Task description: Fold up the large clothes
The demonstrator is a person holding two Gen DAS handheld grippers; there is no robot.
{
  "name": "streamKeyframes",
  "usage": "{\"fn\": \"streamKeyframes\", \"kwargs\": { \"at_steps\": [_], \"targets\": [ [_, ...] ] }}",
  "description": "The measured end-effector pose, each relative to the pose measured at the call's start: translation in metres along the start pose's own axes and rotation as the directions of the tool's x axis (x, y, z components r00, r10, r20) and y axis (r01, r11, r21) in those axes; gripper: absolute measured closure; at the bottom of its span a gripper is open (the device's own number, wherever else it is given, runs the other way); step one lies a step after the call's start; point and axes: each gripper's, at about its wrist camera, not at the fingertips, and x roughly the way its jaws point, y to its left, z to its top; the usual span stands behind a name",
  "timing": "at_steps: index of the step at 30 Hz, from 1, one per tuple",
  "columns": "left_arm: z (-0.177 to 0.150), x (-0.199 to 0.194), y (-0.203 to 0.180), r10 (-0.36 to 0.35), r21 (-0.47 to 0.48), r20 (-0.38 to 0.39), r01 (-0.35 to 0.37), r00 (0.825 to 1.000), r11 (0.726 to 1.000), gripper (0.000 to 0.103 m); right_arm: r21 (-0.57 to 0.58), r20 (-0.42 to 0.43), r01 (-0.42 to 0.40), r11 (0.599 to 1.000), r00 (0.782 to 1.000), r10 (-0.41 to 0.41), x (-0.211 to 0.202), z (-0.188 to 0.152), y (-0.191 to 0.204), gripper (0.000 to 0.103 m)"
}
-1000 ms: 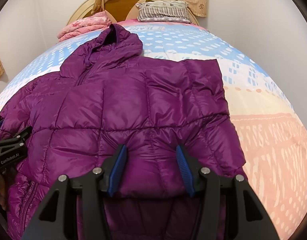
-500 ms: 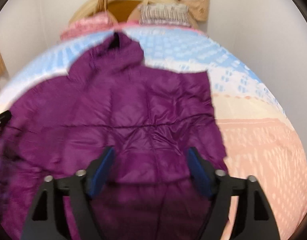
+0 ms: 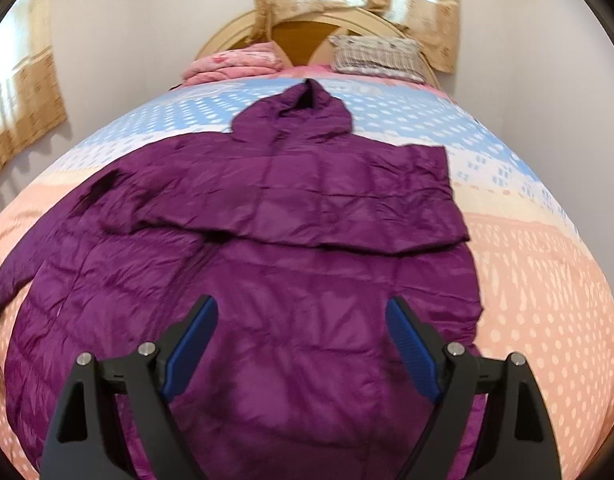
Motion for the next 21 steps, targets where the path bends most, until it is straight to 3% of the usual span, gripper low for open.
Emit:
{"fn": "streamKeyframes", "kwargs": {
  "at_steps": [3, 5, 6, 7, 9, 11, 14, 17, 21],
  "targets": [
    [-0.011, 0.013, -0.001, -0.051, -0.021, -0.061, 0.049, 0.997, 0.999, 0.002, -0.042, 0.015, -0.016, 0.999, 1.0, 0.017, -0.006, -0.001, 0.015, 0.015],
    [-0.011, 0.013, -0.005, -0.059, -0.02, -0.019, 0.058, 0.998, 0.998, 0.014, -0.067, 0.032, -0.026, 0.997, 0.999, 0.028, -0.012, -0.002, 0.024, 0.015],
    [-0.007, 0.009, -0.008, -0.074, -0.006, 0.005, 0.074, 0.997, 0.997, 0.044, -0.08, 0.041, -0.027, 0.996, 0.999, 0.031, -0.015, -0.003, 0.027, 0.015],
    [-0.001, 0.005, -0.012, -0.072, 0.011, 0.019, 0.072, 0.997, 0.997, 0.086, -0.09, 0.051, -0.03, 0.995, 0.998, 0.035, -0.018, -0.002, 0.029, 0.015],
    [0.013, 0.001, -0.008, -0.078, 0.005, 0.038, 0.078, 0.996, 0.997, 0.09, -0.097, 0.07, -0.031, 0.995, 0.997, 0.038, -0.024, -0.002, 0.03, 0.015],
    [0.039, -0.011, 0.003, -0.032, -0.009, 0.113, 0.033, 0.993, 0.999, 0.091, -0.085, 0.088, -0.02, 0.996, 0.996, 0.028, -0.028, 0.0, 0.025, 0.014],
    [0.081, -0.036, 0.006, -0.004, -0.023, 0.222, 0.009, 0.975, 1.0, 0.092, -0.042, 0.096, 0.0, 0.999, 0.995, 0.004, -0.03, 0.003, 0.011, 0.013],
    [0.11, -0.063, -0.021, 0.004, 0.046, 0.324, -0.02, 0.946, 0.999, 0.093, 0.017, 0.096, 0.016, 1.0, 0.995, -0.017, -0.028, 0.004, -0.007, 0.013],
    [0.128, -0.091, -0.081, -0.078, 0.165, 0.407, 0.011, 0.91, 0.986, 0.093, 0.096, 0.075, 0.045, 0.994, 0.996, -0.052, -0.022, 0.001, -0.032, 0.013]
  ]
}}
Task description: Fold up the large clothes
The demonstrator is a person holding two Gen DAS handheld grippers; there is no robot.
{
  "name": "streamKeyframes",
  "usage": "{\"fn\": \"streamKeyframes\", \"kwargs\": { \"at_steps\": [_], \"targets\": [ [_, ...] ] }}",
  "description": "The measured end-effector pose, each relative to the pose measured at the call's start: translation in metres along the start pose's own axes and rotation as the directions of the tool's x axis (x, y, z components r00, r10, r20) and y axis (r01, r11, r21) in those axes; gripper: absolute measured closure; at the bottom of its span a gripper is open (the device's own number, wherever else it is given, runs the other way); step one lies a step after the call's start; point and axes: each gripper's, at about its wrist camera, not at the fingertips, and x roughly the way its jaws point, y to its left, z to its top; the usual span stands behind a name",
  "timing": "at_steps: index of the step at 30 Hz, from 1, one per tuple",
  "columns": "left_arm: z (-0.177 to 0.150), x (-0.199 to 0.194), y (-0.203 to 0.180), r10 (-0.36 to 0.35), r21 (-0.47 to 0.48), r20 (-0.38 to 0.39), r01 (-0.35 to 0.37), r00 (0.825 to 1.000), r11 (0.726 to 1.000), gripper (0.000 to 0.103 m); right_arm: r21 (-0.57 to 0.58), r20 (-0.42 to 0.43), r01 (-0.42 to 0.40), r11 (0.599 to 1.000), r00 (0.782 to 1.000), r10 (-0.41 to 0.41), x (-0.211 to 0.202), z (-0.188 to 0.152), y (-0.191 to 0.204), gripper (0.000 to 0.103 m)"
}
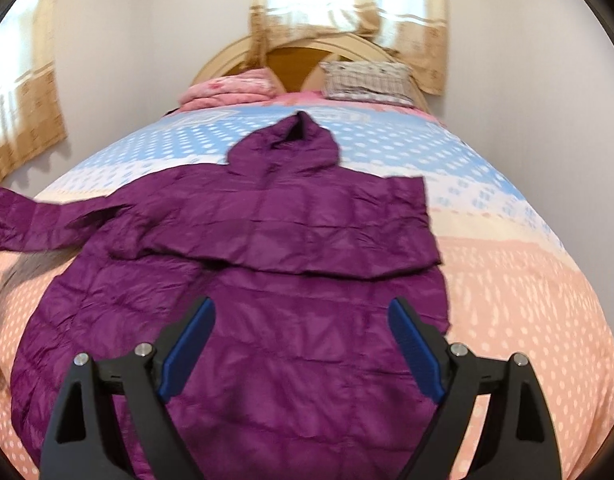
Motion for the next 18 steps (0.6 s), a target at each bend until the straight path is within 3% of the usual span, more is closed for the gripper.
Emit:
{"fn": "streamKeyframes", "kwargs": {
  "at_steps": [3, 7, 14, 15, 17, 18],
  "targets": [
    [0.014, -0.011, -0.061, -0.093, 0.067, 0.038, 0.091, 0.995, 0.994, 0.093, 0.057, -0.01, 0.014, 0.998, 1.0, -0.013, 0.002, 0.0, -0.018, 0.013],
    [0.02, -0.026, -0.152, -0.207, 0.18, 0.07, 0.192, 0.976, 0.965, 0.093, 0.127, -0.009, 0.028, 0.992, 1.0, -0.027, 0.002, -0.002, -0.042, 0.013],
    [-0.002, -0.042, -0.3, -0.396, 0.281, -0.01, 0.383, 0.918, 0.88, 0.09, 0.14, -0.005, 0.043, 0.989, 0.999, -0.043, 0.0, -0.009, -0.063, 0.013],
    [-0.004, -0.043, -0.319, -0.414, 0.294, -0.027, 0.403, 0.91, 0.867, 0.08, 0.139, -0.011, 0.045, 0.989, 0.999, -0.044, 0.001, -0.011, -0.066, 0.013],
    [-0.014, -0.053, -0.349, -0.447, 0.32, -0.031, 0.432, 0.894, 0.843, 0.04, 0.138, -0.024, 0.044, 0.989, 0.999, -0.041, 0.005, -0.014, -0.069, 0.013],
    [-0.017, -0.061, -0.36, -0.447, 0.332, -0.002, 0.423, 0.894, 0.843, 0.013, 0.139, -0.029, 0.044, 0.989, 0.999, -0.04, 0.006, -0.015, -0.071, 0.013]
  ]
}}
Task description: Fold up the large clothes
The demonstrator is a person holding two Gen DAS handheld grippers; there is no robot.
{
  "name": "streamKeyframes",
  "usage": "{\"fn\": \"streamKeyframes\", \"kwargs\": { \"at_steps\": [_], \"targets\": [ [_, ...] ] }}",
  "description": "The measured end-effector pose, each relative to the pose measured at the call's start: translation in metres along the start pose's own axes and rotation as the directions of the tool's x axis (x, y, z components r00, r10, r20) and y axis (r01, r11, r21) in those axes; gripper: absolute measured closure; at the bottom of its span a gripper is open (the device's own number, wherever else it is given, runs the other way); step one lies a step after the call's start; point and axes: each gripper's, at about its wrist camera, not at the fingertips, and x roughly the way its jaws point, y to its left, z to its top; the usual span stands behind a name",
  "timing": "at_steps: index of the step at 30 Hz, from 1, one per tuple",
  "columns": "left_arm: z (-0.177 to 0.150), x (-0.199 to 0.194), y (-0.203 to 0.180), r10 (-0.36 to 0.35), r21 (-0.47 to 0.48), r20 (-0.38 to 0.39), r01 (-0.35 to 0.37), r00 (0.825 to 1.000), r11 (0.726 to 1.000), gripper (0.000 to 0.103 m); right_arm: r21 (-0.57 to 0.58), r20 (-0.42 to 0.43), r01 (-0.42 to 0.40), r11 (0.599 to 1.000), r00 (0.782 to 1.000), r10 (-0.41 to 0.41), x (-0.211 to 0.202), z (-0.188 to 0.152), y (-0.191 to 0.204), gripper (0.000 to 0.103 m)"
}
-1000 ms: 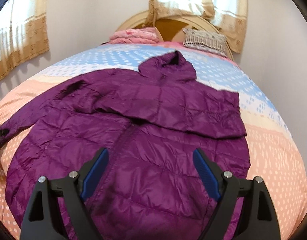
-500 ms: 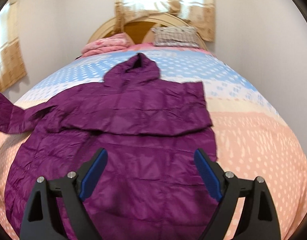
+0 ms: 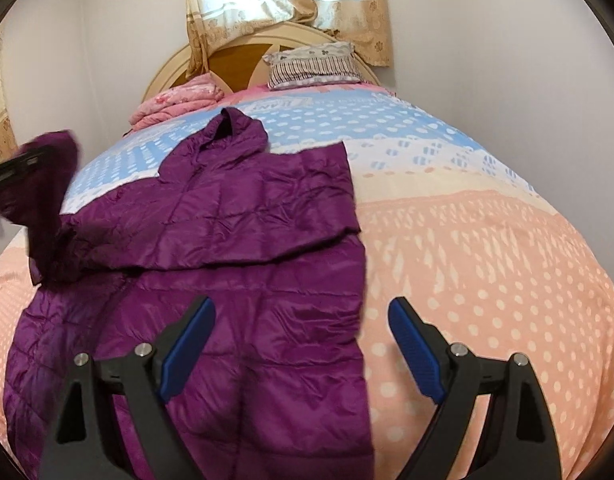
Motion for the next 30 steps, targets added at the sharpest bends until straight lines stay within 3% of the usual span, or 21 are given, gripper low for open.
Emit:
{"fn": "streamKeyframes", "kwargs": {
  "at_steps": [2, 6, 9, 11, 14, 16, 19, 20, 21, 23, 24, 26, 30],
  "targets": [
    [0.002, -0.008, -0.017, 0.015, 0.03, 0.066, -0.017, 0.998, 0.999, 0.01, 0.002, -0.015, 0.002, 1.0, 1.0, -0.002, 0.003, -0.001, -0.004, 0.013],
    [0.005, -0.022, -0.022, -0.007, 0.067, 0.097, 0.0, 0.995, 0.998, 0.008, 0.009, -0.031, 0.01, 1.0, 0.999, -0.01, 0.003, -0.001, -0.01, 0.013],
    [-0.003, -0.029, 0.007, 0.065, 0.051, 0.109, -0.071, 0.992, 0.996, 0.007, 0.024, -0.043, -0.029, 0.999, 0.999, 0.03, -0.003, 0.008, -0.006, 0.013],
    [-0.015, -0.022, 0.038, 0.142, 0.011, 0.076, -0.143, 0.987, 0.99, 0.007, 0.017, -0.045, -0.061, 0.998, 0.997, 0.062, -0.004, 0.017, 0.003, 0.012],
    [-0.045, -0.006, 0.088, 0.26, -0.043, -0.036, -0.261, 0.965, 0.964, 0.007, 0.001, -0.066, -0.125, 0.992, 0.99, 0.124, 0.001, 0.032, 0.027, 0.011],
    [-0.067, 0.006, 0.117, 0.335, -0.073, -0.126, -0.346, 0.934, 0.935, 0.007, -0.014, -0.087, -0.168, 0.986, 0.982, 0.166, 0.011, 0.04, 0.046, 0.011],
    [-0.105, 0.022, 0.15, 0.39, -0.113, -0.239, -0.424, 0.889, 0.898, 0.007, -0.011, -0.166, -0.238, 0.971, 0.958, 0.233, 0.038, 0.047, 0.075, 0.011],
    [-0.113, 0.027, 0.155, 0.39, -0.123, -0.261, -0.432, 0.883, 0.894, 0.007, -0.004, -0.21, -0.248, 0.969, 0.948, 0.241, 0.051, 0.047, 0.085, 0.012],
    [-0.122, 0.031, 0.16, 0.393, -0.136, -0.285, -0.443, 0.874, 0.886, 0.007, 0.002, -0.243, -0.251, 0.968, 0.939, 0.244, 0.061, 0.046, 0.091, 0.017],
    [-0.14, 0.039, 0.168, 0.389, -0.148, -0.326, -0.452, 0.862, 0.879, 0.007, 0.015, -0.337, -0.292, 0.956, 0.899, 0.28, 0.084, 0.038, 0.109, 0.053],
    [-0.145, 0.043, 0.169, 0.389, -0.148, -0.34, -0.458, 0.856, 0.877, 0.007, 0.018, -0.345, -0.301, 0.953, 0.893, 0.289, 0.088, 0.037, 0.112, 0.063],
    [-0.148, 0.047, 0.17, 0.383, -0.161, -0.354, -0.459, 0.853, 0.874, 0.007, -0.007, -0.304, -0.279, 0.96, 0.916, 0.263, 0.082, 0.039, 0.116, 0.086],
    [-0.149, 0.049, 0.172, 0.385, -0.171, -0.348, -0.462, 0.855, 0.87, 0.007, -0.091, -0.195, -0.202, 0.975, 0.964, 0.182, 0.052, 0.053, 0.114, 0.092]
  ]
}}
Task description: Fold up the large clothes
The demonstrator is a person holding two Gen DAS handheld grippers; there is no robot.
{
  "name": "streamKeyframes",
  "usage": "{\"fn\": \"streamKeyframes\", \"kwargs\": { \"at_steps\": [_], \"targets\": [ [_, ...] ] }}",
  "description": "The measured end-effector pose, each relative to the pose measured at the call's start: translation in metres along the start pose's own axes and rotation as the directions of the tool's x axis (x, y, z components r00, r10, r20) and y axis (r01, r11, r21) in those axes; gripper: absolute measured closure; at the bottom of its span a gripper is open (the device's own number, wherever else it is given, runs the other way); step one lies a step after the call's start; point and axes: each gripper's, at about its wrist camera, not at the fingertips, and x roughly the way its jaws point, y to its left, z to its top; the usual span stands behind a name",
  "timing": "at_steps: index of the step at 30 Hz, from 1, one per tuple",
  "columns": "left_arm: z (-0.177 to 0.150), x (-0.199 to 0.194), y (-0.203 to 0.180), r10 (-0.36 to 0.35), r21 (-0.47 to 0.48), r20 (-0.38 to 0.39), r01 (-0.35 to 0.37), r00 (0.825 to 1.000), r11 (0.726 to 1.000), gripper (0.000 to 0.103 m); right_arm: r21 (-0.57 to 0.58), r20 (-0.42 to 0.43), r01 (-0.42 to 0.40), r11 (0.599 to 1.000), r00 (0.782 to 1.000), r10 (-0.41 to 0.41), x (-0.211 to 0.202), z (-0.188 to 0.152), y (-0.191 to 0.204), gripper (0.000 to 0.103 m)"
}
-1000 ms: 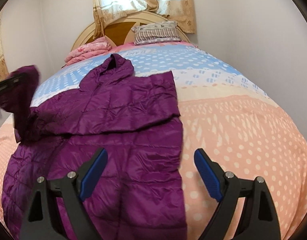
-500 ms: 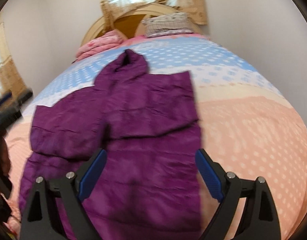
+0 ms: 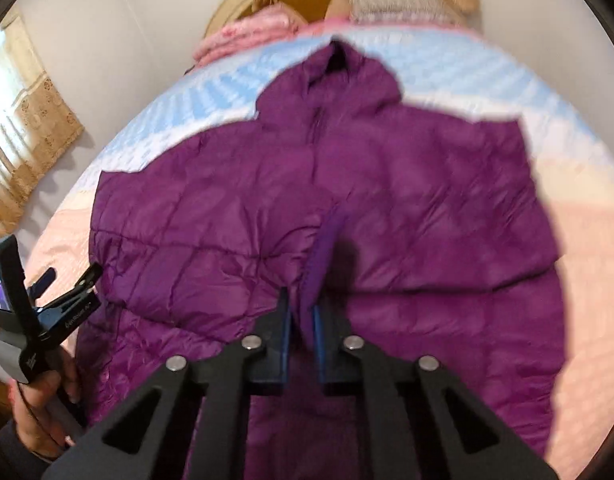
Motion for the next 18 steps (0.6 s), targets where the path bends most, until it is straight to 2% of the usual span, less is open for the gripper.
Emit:
{"fn": "streamKeyframes", "kwargs": {
  "at_steps": [5, 10, 13, 14, 15, 17, 18],
  "targets": [
    [0.0, 0.001, 0.01, -0.003, -0.032, -0.024, 0.002, 1.0, 1.0, 0.007, 0.025, 0.079, 0.096, 0.995, 0.992, -0.098, -0.028, 0.01, -0.027, 0.093],
    [-0.001, 0.01, 0.011, 0.011, -0.034, -0.075, -0.014, 0.997, 0.999, 0.007, 0.084, 0.054, 0.195, 0.977, 0.978, -0.2, -0.024, 0.008, -0.056, 0.093],
    [-0.001, 0.012, 0.006, 0.007, -0.01, -0.087, -0.008, 0.996, 1.0, 0.007, 0.108, 0.013, 0.285, 0.952, 0.958, -0.288, -0.012, 0.0, -0.077, 0.092],
    [-0.001, 0.011, 0.004, -0.002, 0.001, -0.084, 0.002, 0.996, 1.0, 0.007, 0.113, -0.008, 0.289, 0.951, 0.957, -0.29, -0.006, -0.004, -0.084, 0.086],
    [0.001, 0.009, 0.002, -0.015, 0.016, -0.08, 0.016, 0.997, 1.0, 0.007, 0.123, -0.008, 0.295, 0.948, 0.955, -0.297, -0.005, -0.008, -0.09, 0.086],
    [0.011, -0.001, -0.002, -0.046, 0.044, -0.052, 0.048, 0.998, 0.998, 0.007, 0.143, 0.007, 0.308, 0.941, 0.95, -0.312, -0.014, -0.01, -0.098, 0.056],
    [0.021, -0.008, -0.002, -0.058, 0.044, -0.02, 0.059, 0.998, 0.997, 0.007, 0.162, 0.021, 0.32, 0.933, 0.945, -0.328, -0.022, -0.009, -0.1, 0.055]
  ]
}}
